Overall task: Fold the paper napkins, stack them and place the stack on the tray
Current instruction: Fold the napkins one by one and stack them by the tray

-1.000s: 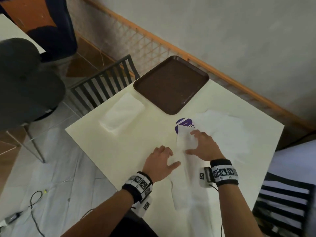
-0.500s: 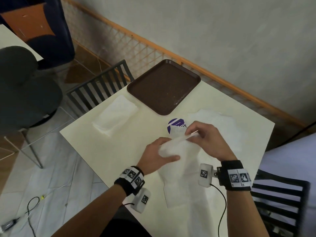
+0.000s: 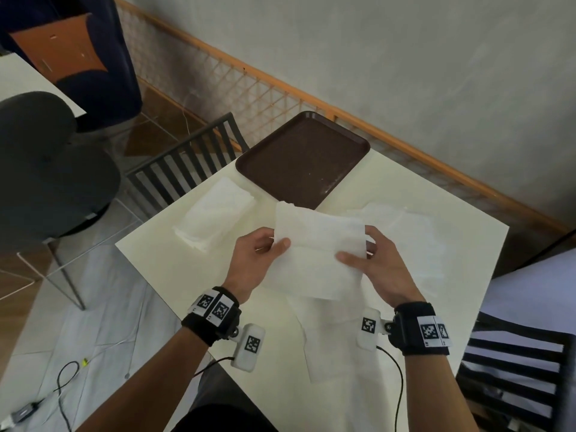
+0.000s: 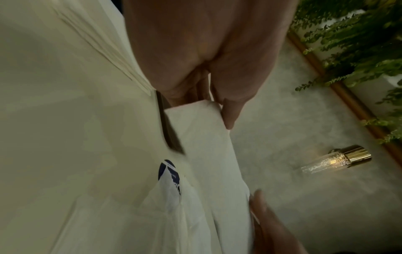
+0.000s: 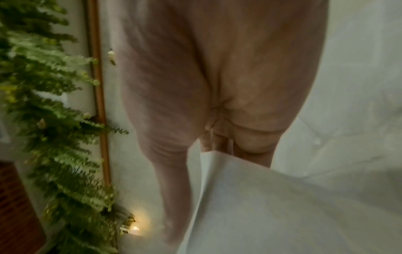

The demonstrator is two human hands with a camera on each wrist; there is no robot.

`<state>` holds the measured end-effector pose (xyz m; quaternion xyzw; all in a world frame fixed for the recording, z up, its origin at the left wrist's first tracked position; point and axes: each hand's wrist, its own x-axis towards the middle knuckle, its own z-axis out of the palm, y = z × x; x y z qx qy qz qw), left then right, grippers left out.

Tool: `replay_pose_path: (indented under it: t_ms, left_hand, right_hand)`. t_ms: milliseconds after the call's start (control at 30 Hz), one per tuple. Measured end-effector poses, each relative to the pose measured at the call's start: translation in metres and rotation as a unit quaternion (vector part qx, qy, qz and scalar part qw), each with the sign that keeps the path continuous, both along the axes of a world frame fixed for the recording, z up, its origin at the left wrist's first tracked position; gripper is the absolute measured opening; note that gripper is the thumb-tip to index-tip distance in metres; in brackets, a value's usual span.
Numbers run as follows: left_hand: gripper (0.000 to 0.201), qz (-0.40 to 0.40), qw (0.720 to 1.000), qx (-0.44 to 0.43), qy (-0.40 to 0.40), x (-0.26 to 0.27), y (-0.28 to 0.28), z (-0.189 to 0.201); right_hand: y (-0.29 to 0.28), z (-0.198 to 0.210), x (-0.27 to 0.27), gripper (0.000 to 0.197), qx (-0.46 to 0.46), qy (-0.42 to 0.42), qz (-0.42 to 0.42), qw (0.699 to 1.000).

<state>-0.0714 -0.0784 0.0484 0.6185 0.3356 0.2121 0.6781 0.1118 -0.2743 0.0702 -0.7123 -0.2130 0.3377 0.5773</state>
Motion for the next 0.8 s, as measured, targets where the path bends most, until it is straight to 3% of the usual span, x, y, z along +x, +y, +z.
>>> replay_pose_path:
  t_ms: [100,300,400,533,700,733,800]
  left_hand:
    - [0.012,-0.021,0.999,0.005,-0.032,-0.007,0.012,0.000]
    - [0.017,-0.016,0.996,0.046,-0.077,-0.019,0.037,0.002]
    - [0.025,-0.027,0.995,0.045,-0.079,-0.022,0.052,-0.003]
    - [0.039,-0.033,0.996,0.047,-0.070,-0.030,0.070,0.000]
    - [0.030,-0.013,0.999,0.007,-0.051,-0.041,0.095,0.004]
    - [0.029,-0.003,0.999,-0.010,-0.048,-0.043,0.100,0.005]
    - [0.030,0.020,0.999,-0.017,-0.032,-0.047,0.110,0.005]
  right_hand:
    - [0.004,-0.002,0.000,0.056,0.046,0.003,0.007,0.999]
    - [0.021,-0.014,0.001,0.030,0.131,-0.057,-0.014,0.990]
    - [0.035,-0.023,0.005,0.028,0.164,-0.027,0.023,0.986]
    - [0.059,-0.028,0.004,0.037,0.130,0.003,0.029,0.991]
    - [0.095,-0.018,-0.006,0.029,0.067,0.179,0.034,0.981]
    - [0.104,-0.018,-0.009,0.028,0.055,0.177,0.041,0.982]
    - [0.123,-0.023,-0.015,0.018,0.027,0.085,0.066,0.994]
